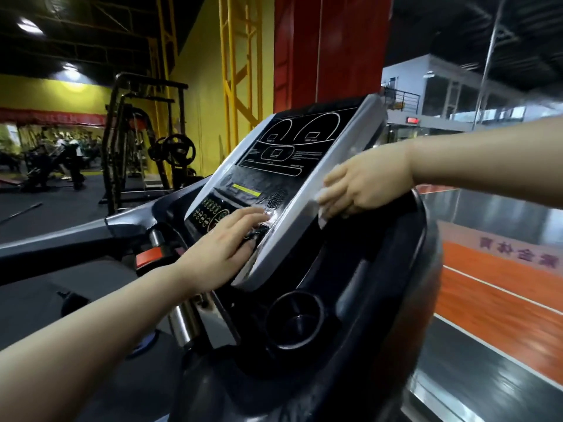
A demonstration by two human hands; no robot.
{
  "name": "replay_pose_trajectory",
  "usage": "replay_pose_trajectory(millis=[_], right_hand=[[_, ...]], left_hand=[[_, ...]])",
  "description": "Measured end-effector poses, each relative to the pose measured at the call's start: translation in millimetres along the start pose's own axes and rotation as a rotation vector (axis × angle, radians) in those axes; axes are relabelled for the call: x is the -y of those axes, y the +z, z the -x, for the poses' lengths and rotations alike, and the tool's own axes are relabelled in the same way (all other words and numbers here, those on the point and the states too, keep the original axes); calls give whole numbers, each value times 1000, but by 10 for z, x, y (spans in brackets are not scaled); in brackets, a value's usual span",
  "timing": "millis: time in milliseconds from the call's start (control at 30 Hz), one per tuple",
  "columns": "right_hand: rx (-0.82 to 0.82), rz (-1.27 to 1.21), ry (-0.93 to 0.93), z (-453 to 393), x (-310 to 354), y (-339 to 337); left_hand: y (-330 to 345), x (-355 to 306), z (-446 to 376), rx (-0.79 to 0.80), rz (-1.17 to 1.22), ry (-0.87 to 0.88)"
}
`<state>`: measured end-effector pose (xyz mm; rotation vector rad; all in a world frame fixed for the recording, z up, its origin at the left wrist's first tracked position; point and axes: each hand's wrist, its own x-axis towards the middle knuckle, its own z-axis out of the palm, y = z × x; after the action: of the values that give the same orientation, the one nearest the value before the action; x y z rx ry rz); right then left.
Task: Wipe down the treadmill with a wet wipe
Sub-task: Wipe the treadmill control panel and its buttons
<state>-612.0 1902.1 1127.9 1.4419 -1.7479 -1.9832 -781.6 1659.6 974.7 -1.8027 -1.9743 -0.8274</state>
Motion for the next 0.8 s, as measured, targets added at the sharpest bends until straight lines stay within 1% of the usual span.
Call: replay_pose_trajectory(millis=[33,67,100,167,200,267,367,433,500,533,633,667,733,767,800], right_hand=[[-72,-70,92,102,-51,-48],[-107,-125,199,220,-67,-60],[-119,-151,273,281,-71,-76],[-65,-218,386,309,-57,-58],[-52,-290,422,308,-61,-68],[-64,-416,406,311,-73,-37],[-51,-429,413,508,-143,70],[-42,-459,496,663,-159,106],[-36,-461,620,752,-87,160],[-16,-498,712,738,-10,172],[165,-658,1069,626,211,135],[222,-719,1128,602,233,114],[275,-883,1158,545,225,12],[303,-937,1144,493,208,-52],[362,-959,1085,424,186,-95]], left_hand=[[22,-21,-63,4,0,4],[41,-41,-131,5,4,0],[53,-63,-199,-1,12,-5],[78,-128,-342,-9,25,-12],[99,-174,-421,-12,32,-13],[120,-240,-500,-15,52,-12],[189,-330,-569,-17,99,-34],[221,-386,-562,-23,130,-39],[229,-419,-556,-30,148,-40],[232,-430,-557,-32,150,-39],[236,-431,-560,-23,155,-49],[236,-423,-558,-21,152,-51],[236,-403,-564,-19,149,-47],[240,-401,-566,-20,155,-51],[243,-399,-569,-26,159,-56]])
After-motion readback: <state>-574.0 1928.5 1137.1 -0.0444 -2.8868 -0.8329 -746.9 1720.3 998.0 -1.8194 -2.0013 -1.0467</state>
